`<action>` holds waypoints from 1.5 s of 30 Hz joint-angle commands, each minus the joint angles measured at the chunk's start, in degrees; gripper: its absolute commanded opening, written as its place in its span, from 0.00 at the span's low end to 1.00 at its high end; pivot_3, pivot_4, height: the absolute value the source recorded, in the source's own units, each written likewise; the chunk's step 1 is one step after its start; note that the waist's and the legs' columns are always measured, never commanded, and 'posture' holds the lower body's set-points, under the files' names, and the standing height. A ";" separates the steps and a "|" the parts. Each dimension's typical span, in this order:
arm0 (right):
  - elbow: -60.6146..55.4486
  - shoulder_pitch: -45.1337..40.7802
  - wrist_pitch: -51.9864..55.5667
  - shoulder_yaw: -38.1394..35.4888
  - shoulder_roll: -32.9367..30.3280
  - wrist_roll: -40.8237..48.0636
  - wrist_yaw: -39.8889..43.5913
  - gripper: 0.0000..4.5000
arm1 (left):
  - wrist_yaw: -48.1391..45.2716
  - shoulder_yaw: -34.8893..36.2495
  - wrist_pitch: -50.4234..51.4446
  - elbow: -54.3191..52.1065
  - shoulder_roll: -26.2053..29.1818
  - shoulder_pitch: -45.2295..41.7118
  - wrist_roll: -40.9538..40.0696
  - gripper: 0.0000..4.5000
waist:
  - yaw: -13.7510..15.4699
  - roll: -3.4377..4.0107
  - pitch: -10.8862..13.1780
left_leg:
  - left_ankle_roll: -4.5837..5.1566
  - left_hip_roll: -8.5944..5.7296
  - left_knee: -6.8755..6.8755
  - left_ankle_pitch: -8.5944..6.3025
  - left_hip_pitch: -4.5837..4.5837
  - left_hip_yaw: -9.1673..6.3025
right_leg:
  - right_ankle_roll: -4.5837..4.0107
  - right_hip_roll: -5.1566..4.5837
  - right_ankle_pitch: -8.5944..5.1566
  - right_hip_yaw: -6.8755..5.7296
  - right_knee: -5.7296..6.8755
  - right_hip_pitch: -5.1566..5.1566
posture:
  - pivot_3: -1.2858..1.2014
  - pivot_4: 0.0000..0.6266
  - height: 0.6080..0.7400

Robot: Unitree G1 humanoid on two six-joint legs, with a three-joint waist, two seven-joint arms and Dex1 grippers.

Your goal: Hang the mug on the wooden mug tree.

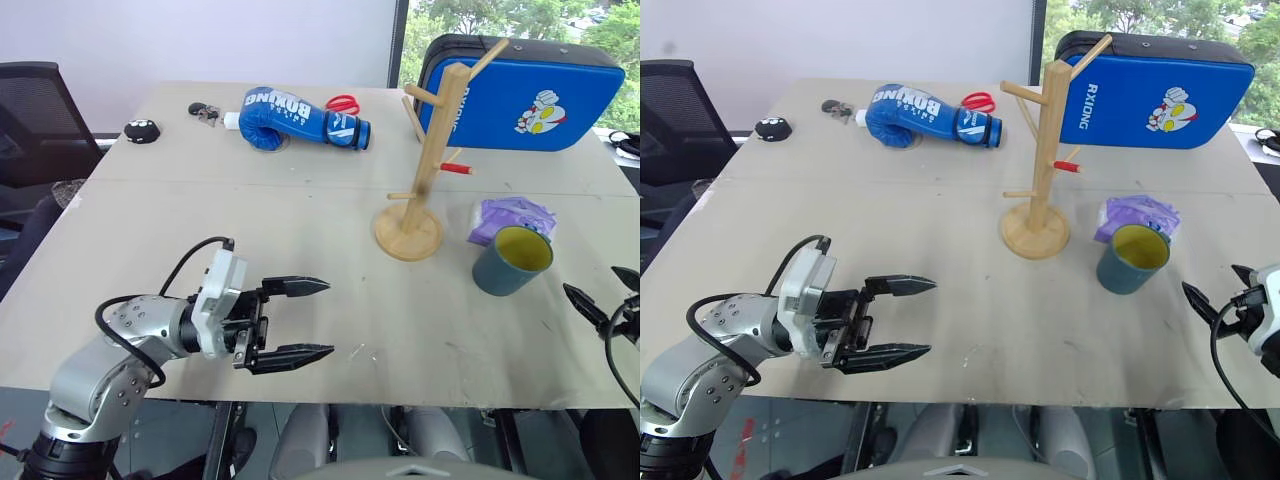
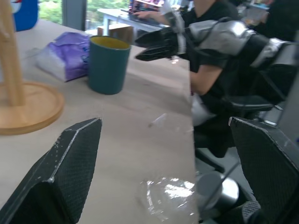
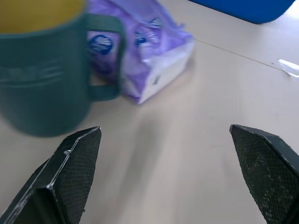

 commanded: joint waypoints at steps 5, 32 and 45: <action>7.74 -8.77 -5.24 5.37 0.21 -0.74 2.00 0.99 | 2.16 0.96 1.45 -4.01 0.20 -0.75 -3.16 1.00 | -0.11 0.00 0.01 | 0.00 0.00 0.01 0.01 0.09 0.02 | 0.02 0.05 0.01 0.08 0.06 0.02 | 0.52 0.24 1.00; 5.30 -16.60 -3.83 15.14 6.08 1.87 2.54 0.03 | 2.03 4.83 0.85 -2.49 0.79 2.01 -4.46 1.00 | -0.07 0.02 0.02 | -0.01 0.01 0.01 0.01 0.09 0.03 | 0.00 0.06 0.02 0.11 0.08 0.02 | 0.52 0.24 1.00; -2.31 -13.00 -0.48 14.48 5.70 4.18 -0.03 0.03 | 2.21 3.68 0.11 -1.57 -0.02 1.52 -4.26 1.00 | -0.05 0.02 0.02 | -0.01 0.01 0.01 0.01 0.09 0.04 | 0.00 0.06 0.02 0.10 0.08 0.02 | 0.52 0.24 1.00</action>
